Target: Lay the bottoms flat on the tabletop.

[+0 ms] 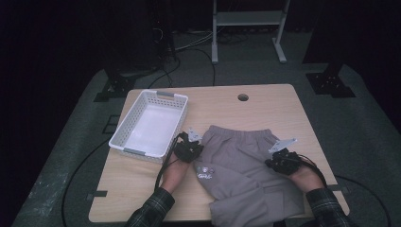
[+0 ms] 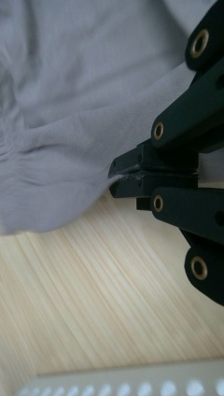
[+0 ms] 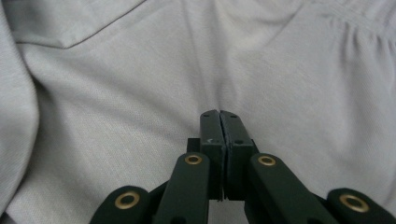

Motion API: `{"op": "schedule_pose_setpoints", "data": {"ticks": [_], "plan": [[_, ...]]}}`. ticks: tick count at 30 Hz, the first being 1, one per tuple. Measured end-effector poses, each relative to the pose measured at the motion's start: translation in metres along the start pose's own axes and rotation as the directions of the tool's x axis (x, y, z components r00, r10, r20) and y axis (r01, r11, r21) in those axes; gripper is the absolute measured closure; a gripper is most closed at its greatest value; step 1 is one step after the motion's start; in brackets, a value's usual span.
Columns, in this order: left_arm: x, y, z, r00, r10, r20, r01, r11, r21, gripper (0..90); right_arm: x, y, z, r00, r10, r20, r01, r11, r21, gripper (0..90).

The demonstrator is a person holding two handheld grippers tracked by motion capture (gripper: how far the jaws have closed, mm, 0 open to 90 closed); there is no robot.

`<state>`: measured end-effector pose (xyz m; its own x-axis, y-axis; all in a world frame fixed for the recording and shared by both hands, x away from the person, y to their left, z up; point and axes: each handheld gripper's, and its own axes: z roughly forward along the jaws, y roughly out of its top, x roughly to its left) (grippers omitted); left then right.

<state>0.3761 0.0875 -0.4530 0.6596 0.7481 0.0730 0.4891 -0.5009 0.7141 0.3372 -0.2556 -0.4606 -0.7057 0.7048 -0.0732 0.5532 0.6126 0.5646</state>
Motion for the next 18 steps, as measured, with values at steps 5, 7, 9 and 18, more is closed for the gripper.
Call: {"op": "schedule_pose_setpoints", "data": {"ticks": [5,7,9,18], "plan": [[-0.001,0.002,-0.004,0.9995,0.002,-0.030,-0.003,0.9992,-0.040,72.4,0.000,0.001,0.000,1.0000,-0.002,0.009,0.002,1.0000,-0.004,80.5],[-0.001,0.004,-0.009,0.9997,0.001,-0.023,-0.003,0.9979,-0.065,68.6,0.000,0.001,-0.001,0.9997,0.006,0.023,-0.005,0.9998,-0.019,74.7],[-0.003,0.006,-0.014,1.0000,0.003,-0.007,-0.003,0.9965,-0.083,59.7,-0.001,0.001,-0.004,0.9996,0.023,0.018,-0.022,0.9986,-0.048,70.8],[-0.041,0.002,-0.029,0.9706,0.113,0.213,-0.092,0.9903,-0.104,46.7,0.016,0.002,-0.009,0.9979,0.023,-0.061,-0.028,0.9965,-0.079,50.4]]}}
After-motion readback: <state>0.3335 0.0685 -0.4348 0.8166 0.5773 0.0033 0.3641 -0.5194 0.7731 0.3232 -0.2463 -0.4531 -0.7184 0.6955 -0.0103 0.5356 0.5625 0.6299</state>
